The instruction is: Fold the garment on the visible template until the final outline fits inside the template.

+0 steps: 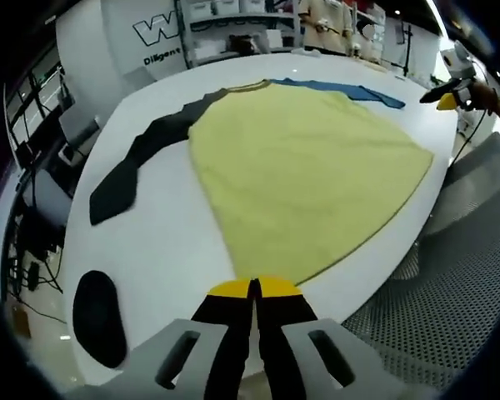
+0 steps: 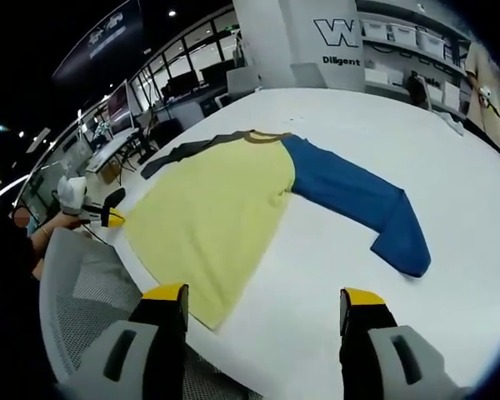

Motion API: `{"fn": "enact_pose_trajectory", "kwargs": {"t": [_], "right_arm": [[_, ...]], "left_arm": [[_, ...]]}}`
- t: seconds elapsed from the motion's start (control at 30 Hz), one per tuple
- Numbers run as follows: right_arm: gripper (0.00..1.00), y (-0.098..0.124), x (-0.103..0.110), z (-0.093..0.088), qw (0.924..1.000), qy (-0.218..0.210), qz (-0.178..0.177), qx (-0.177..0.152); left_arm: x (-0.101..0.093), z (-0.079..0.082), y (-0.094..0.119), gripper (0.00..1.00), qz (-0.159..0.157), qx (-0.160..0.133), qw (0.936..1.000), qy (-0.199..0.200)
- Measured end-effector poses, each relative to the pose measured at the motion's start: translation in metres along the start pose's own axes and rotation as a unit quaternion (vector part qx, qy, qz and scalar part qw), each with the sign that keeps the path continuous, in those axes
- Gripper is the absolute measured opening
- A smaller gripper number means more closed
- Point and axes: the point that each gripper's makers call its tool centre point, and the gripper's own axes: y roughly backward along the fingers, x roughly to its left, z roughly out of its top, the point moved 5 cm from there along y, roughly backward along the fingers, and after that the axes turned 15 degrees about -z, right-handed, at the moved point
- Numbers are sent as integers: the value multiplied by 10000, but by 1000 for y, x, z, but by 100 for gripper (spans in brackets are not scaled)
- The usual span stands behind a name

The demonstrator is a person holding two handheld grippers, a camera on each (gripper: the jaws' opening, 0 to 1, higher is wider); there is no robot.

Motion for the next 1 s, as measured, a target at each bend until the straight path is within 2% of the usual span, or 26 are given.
{"fn": "enact_pose_trajectory", "kwargs": {"t": [0.33, 0.4, 0.47, 0.53, 0.63, 0.73, 0.8, 0.93, 1.0], "right_arm": [[75, -3, -10, 4, 9998, 83, -130, -114], [75, -3, -13, 5, 9996, 155, -166, -158], [76, -5, -18, 10, 9990, 264, -229, -278], [78, -5, -22, 13, 9982, 352, -317, -371], [77, -7, -29, 21, 9962, 524, -416, -556], [78, -8, -37, 35, 9945, 489, -425, -822], [78, -10, -42, 41, 9933, 535, -432, -928], [79, -17, -53, 45, 9930, 610, -476, -893], [78, -25, -61, 46, 9931, 639, -498, -851]], "left_arm": [[-1, -1, 0, 0, 1, -37, 10000, 13], [-1, -1, 1, 0, 5, -145, 9994, 311], [-1, 6, 5, 8, -10, -426, 9983, 395], [0, 13, 11, 21, 44, -557, 9977, 387], [-1, 22, 19, 30, 89, -651, 9974, 292], [-5, 34, 25, 42, -26, -952, 9947, 395], [-7, 37, 27, 51, -60, -988, 9942, 431], [-14, 40, 26, 58, -128, -940, 9946, 431], [-19, 42, 27, 65, -182, -981, 9940, 457]]}}
